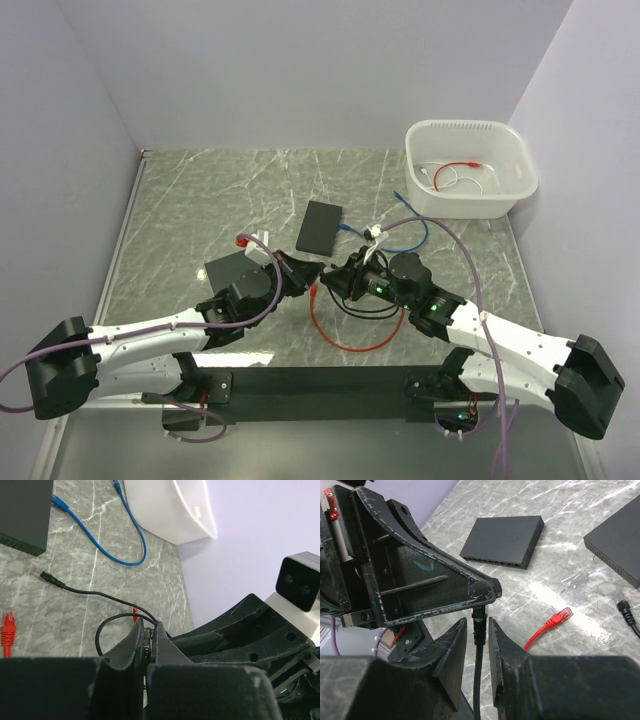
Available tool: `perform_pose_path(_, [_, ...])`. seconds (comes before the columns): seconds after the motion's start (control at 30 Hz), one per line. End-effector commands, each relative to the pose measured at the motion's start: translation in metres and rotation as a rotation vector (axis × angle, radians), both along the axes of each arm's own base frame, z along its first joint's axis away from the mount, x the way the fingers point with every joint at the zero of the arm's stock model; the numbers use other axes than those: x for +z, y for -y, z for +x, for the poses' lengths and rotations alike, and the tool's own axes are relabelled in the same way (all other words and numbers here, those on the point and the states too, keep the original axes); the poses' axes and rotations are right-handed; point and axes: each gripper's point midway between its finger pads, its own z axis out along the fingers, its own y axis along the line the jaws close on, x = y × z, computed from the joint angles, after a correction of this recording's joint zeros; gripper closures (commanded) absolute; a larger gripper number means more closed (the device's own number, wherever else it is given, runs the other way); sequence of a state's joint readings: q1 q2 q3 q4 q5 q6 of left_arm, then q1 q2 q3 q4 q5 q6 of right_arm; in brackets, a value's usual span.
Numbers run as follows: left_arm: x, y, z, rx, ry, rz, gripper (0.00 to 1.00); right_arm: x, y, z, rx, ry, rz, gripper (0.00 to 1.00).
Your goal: Insert the plug into the switch port
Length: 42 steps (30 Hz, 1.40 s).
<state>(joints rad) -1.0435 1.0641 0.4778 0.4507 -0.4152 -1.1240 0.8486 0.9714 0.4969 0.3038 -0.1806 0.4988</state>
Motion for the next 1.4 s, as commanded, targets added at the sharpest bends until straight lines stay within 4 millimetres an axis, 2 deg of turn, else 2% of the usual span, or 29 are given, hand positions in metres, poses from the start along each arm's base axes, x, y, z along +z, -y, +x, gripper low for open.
perform_pose_path(0.0, [0.013,0.003,0.001,-0.006,0.013,-0.064,0.99,0.022,-0.008,0.003,0.003,0.045,0.054,0.71])
perform_pose_path(0.27, [0.013,0.003,0.001,-0.004,0.012,-0.068,0.99,0.022,-0.009,0.004,0.0,0.043,0.053,0.78])
perform_pose_path(0.53, [0.011,0.002,0.001,-0.001,0.011,-0.06,0.98,0.021,-0.007,0.005,-0.011,0.043,0.055,0.97])
perform_pose_path(0.6, [0.007,0.005,0.001,-0.01,0.003,-0.048,0.86,0.021,-0.006,0.004,-0.013,0.044,0.055,1.0])
perform_pose_path(0.63, [0.006,0.005,0.0,-0.014,0.002,-0.045,0.74,0.019,-0.006,0.005,-0.017,0.04,0.048,1.0])
perform_pose_path(0.7, [0.001,0.004,0.001,-0.009,-0.007,-0.029,0.6,0.019,-0.004,0.006,-0.026,0.04,0.044,1.0])
perform_pose_path(0.73, [-0.003,0.002,0.001,-0.005,-0.012,-0.014,0.48,0.016,-0.002,0.007,-0.041,0.036,0.034,1.0])
perform_pose_path(0.77, [-0.003,-0.002,0.0,0.003,-0.014,-0.012,0.45,0.016,0.0,0.008,-0.05,0.036,0.029,1.0])
perform_pose_path(0.83, [-0.017,-0.014,0.002,0.041,-0.042,0.037,0.38,0.011,0.005,0.01,-0.074,0.036,0.005,1.0])
perform_pose_path(0.87, [-0.015,-0.023,0.005,0.07,-0.05,0.034,0.32,0.011,0.008,0.012,-0.085,0.046,-0.008,1.0])
perform_pose_path(0.9, [-0.029,-0.034,0.005,0.097,-0.081,0.09,0.31,0.01,0.01,0.012,-0.094,0.049,-0.018,1.0])
perform_pose_path(1.0, [-0.035,-0.061,0.009,0.17,-0.107,0.123,0.26,0.006,0.02,0.017,-0.143,0.056,-0.061,1.0])
perform_pose_path(1.03, [-0.049,-0.075,0.008,0.199,-0.135,0.179,0.25,0.002,0.022,0.018,-0.151,0.048,-0.079,1.0])
perform_pose_path(1.1, [-0.045,-0.1,0.016,0.266,-0.136,0.177,0.21,-0.001,0.027,0.021,-0.178,0.048,-0.094,1.0])
perform_pose_path(1.13, [-0.054,-0.112,0.016,0.282,-0.158,0.213,0.2,-0.002,0.028,0.022,-0.182,0.046,-0.099,1.0])
perform_pose_path(1.17, [-0.058,-0.134,0.02,0.337,-0.174,0.235,0.19,-0.004,0.028,0.022,-0.184,0.043,-0.102,1.0])
perform_pose_path(1.23, [-0.063,-0.155,0.022,0.386,-0.191,0.256,0.18,-0.008,0.028,0.021,-0.185,0.032,-0.104,1.0])
perform_pose_path(1.27, [-0.067,-0.176,0.024,0.445,-0.211,0.275,0.17,-0.01,0.027,0.02,-0.183,0.027,-0.103,1.0])
perform_pose_path(1.37, [-0.079,-0.205,0.026,0.534,-0.256,0.304,0.15,-0.013,0.027,0.02,-0.177,0.019,-0.108,1.0])
